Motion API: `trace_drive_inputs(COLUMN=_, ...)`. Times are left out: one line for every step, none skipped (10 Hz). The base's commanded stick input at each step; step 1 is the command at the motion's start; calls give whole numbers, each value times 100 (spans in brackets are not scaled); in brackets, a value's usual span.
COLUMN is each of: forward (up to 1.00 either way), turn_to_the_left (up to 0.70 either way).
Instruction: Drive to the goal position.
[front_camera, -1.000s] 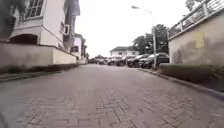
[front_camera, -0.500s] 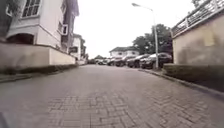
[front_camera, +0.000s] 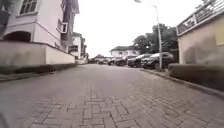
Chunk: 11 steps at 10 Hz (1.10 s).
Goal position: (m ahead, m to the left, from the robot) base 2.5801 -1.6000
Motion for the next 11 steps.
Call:
trace_drive_inputs(forward=70, turn_to_the_left=0)
trace_drive_inputs(forward=70, turn_to_the_left=0)
trace_drive_inputs(forward=70, turn_to_the_left=0)
trace_drive_inputs(forward=70, turn_to_the_left=0)
trace_drive_inputs(forward=70, turn_to_the_left=0)
trace_drive_inputs(forward=70, turn_to_the_left=0)
trace_drive_inputs(forward=70, turn_to_the_left=0)
trace_drive_inputs(forward=70, turn_to_the_left=0)
trace_drive_inputs(forward=70, turn_to_the_left=0)
trace_drive_inputs(forward=70, turn_to_the_left=0)
trace_drive_inputs(forward=70, turn_to_the_left=0)
